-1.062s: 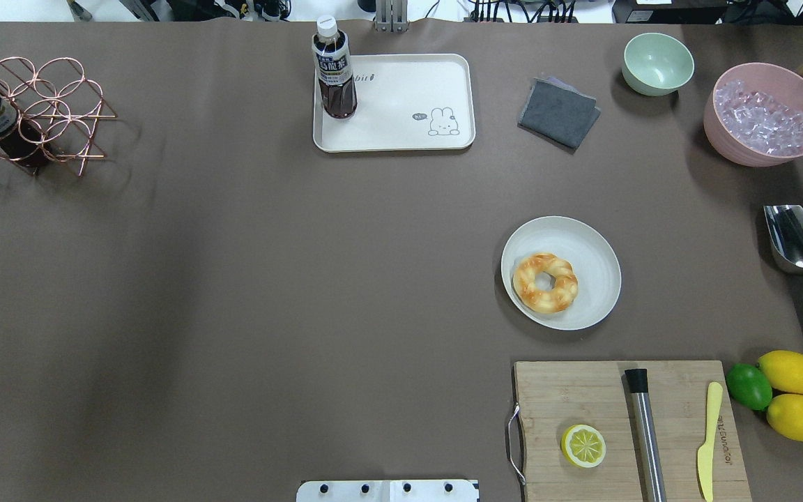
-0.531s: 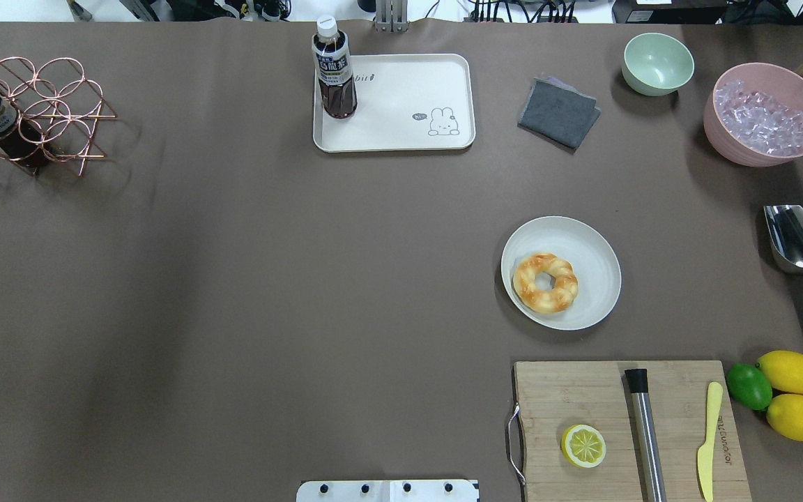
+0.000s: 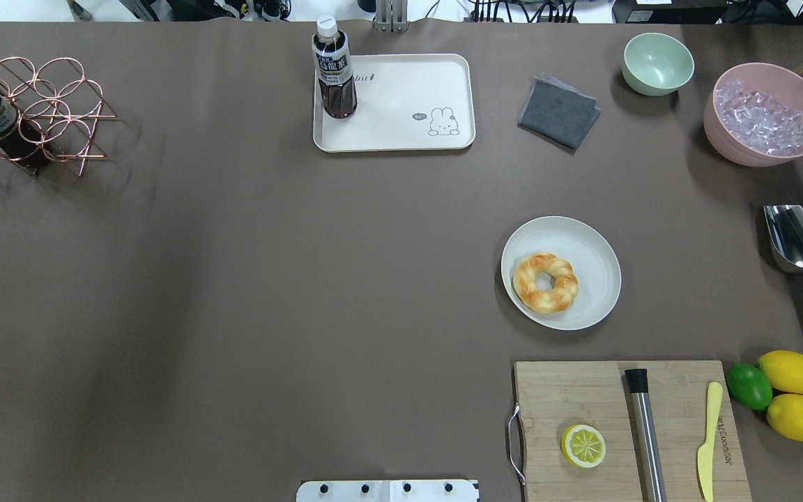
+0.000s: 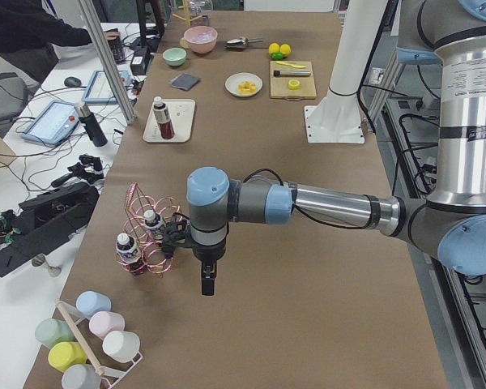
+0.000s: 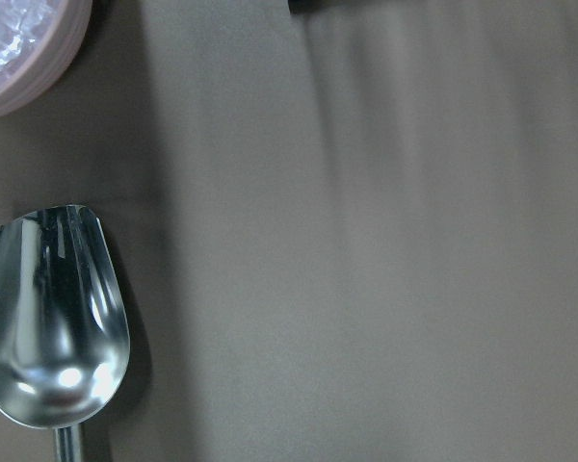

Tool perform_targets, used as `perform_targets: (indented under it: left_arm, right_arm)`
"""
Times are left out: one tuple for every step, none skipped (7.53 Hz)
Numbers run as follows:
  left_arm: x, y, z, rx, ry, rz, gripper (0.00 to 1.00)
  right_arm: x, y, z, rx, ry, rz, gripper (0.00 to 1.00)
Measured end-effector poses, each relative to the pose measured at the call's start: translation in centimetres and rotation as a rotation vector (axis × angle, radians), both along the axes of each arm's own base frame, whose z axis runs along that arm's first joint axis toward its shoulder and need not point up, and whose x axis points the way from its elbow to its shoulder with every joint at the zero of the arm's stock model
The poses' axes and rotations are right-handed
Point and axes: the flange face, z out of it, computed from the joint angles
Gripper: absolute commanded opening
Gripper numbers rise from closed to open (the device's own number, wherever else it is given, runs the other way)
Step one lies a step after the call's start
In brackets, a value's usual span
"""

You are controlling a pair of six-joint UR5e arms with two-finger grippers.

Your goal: Place donut on tray

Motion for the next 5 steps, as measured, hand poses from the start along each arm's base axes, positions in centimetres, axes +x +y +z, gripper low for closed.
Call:
perform_targets:
  left_arm:
    - [0.00,0.00,-0.05,0.001,0.000,0.000,0.98]
    - [0.00,-0.01,-0.08,0.002,0.000,0.000,0.98]
    - [0.00,-0.01,-0.10,0.002,0.000,0.000,0.98]
    - [-0.07,0.01,-0.11,0.003,0.000,-0.001,0.98]
    - [-0.10,0.01,-0.11,0.003,0.000,-0.002,0.98]
  right_arm:
    - [0.00,0.20,0.15,-0.003,0.000,0.000,1.00]
    - [0.02,0.28,0.20,-0.003,0.003,0.000,1.00]
    - [0.02,0.34,0.23,-0.003,0.003,0.000,1.00]
    - [0.02,0.37,0.18,-0.002,0.003,-0.001,1.00]
    - [0.01,0.47,0.17,-0.002,0.002,0.000,1.00]
